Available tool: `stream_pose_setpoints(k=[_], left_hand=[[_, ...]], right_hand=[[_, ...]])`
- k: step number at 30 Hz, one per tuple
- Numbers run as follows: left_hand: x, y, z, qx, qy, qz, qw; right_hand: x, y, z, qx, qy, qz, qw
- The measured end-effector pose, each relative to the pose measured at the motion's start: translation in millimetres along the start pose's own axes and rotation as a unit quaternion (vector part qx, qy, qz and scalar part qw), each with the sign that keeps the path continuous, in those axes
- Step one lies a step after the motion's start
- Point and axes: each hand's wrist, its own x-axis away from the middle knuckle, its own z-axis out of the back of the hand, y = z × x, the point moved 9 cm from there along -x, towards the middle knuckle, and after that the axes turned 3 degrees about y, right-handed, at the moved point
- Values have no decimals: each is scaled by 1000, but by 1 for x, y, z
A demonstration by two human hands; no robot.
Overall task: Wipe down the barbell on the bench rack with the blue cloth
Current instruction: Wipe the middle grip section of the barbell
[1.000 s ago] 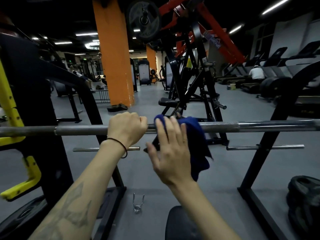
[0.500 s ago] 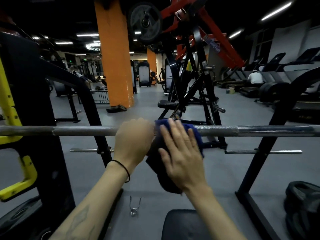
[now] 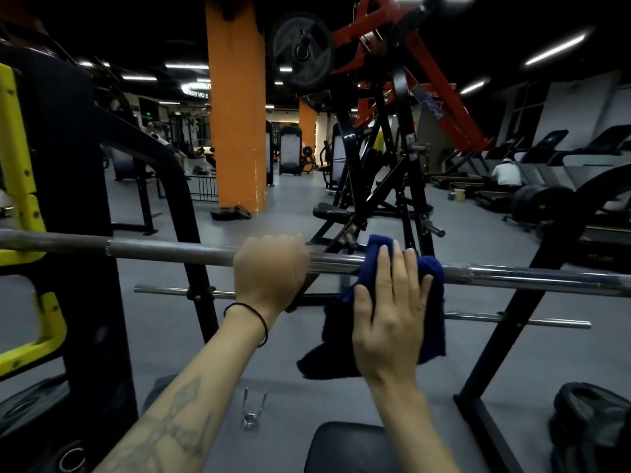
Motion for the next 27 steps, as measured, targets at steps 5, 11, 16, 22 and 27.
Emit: stream_pose_setpoints(k=[5, 11, 16, 22, 27], left_hand=[[-2, -2, -5, -21, -32, 18, 999], [-12, -4, -29, -70, -233, 37, 969], [-8, -7, -27, -68, -238, 44, 968], [12, 4, -6, 24, -101, 11, 995], [25, 6, 1, 88, -84, -39, 992]], right_hand=[[21, -60, -26, -28, -96, 152, 983], [5, -7, -2, -37, 21, -41, 998], [23, -68, -35, -45, -70, 90, 992], [14, -8, -2, -19, 1, -39, 999], [24, -48, -22, 13, -101, 187, 977]])
